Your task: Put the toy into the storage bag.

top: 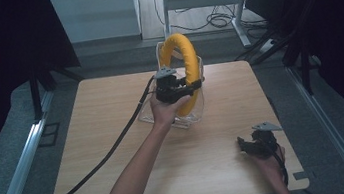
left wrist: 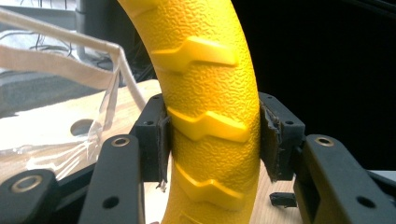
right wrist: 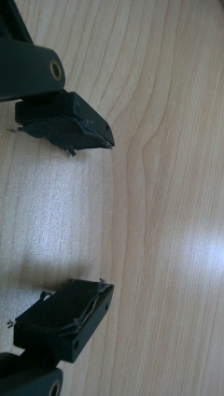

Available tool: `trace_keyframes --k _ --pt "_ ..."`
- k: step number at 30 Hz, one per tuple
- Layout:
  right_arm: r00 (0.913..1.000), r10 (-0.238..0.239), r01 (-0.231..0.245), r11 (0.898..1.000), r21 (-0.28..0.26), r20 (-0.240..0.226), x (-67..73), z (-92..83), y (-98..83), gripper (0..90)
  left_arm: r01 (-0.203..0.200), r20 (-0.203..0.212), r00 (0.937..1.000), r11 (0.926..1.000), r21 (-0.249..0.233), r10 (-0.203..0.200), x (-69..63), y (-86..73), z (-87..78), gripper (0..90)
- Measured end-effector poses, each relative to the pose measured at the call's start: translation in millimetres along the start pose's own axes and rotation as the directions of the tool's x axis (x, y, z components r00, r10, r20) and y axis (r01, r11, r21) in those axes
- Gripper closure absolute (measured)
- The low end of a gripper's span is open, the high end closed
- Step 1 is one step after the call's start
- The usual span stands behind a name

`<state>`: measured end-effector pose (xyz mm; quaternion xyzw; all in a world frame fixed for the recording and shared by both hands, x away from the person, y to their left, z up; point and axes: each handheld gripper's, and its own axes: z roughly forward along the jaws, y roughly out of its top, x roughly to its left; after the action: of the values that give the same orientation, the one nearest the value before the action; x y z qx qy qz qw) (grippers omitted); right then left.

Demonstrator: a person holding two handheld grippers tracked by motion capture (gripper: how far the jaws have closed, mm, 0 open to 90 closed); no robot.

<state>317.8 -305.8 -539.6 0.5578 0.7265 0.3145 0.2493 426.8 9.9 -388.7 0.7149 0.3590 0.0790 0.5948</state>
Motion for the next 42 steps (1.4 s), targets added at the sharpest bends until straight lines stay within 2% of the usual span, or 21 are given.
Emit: trace_keyframes --k 2,4,7,16,19,22,26,30,38,42 --pt "1.0000 -0.001 0.001 1.000 0.000 -0.001 0.0 0.0 0.0 24.9 0.026 -0.009 0.9996 0.9997 -0.003 -0.026 6.2 -3.6 -0.4 50.3" --pt "1.0000 0.000 0.000 1.000 0.000 -0.001 0.1 0.0 0.0 25.0 0.052 0.002 0.9987 0.9983 -0.026 -0.052 12.0 -6.1 -2.7 50.3" --pt "1.0000 -0.001 0.001 1.000 0.001 -0.001 0.1 -0.1 0.0 25.0 0.038 -0.005 0.9992 0.9992 -0.013 -0.038 10.2 -5.5 -3.7 50.2" --pt "1.0000 0.000 0.000 1.000 0.000 -0.001 0.2 -0.1 0.0 25.0 0.039 -0.006 0.9992 0.9992 -0.008 -0.039 10.5 -5.8 -2.3 49.7" --pt "1.0000 0.002 -0.002 1.000 0.000 -0.001 0.3 0.0 0.0 25.0 0.004 -0.044 0.9990 1.0000 -0.003 -0.004 6.9 -3.6 -2.6 48.2" --pt "1.0000 0.000 0.000 1.000 -0.001 -0.001 0.2 0.1 0.0 25.0 -0.018 -0.055 0.9983 0.9998 0.007 0.019 4.4 -2.5 -2.8 45.2" --pt "1.0000 0.001 -0.001 1.000 0.000 -0.001 0.2 0.0 0.0 25.0 -0.017 -0.055 0.9983 0.9998 0.006 0.018 3.7 -0.9 -5.8 35.4" --pt "1.0000 -0.001 0.001 1.000 0.001 -0.002 0.1 -0.1 0.0 25.0 -0.044 -0.042 0.9981 0.9989 0.013 0.045 -0.1 -0.2 -9.5 30.9" --pt "1.0000 0.003 -0.003 1.000 0.000 -0.002 0.5 0.0 -0.1 25.0 -0.110 -0.019 0.9936 0.9932 0.036 0.111 -13.6 -2.3 -22.3 29.1" --pt "1.0000 0.005 -0.005 1.000 0.000 -0.002 0.6 0.0 0.0 25.0 -0.094 0.006 0.9956 0.9953 0.024 0.094 -13.5 -4.6 -33.9 29.5"
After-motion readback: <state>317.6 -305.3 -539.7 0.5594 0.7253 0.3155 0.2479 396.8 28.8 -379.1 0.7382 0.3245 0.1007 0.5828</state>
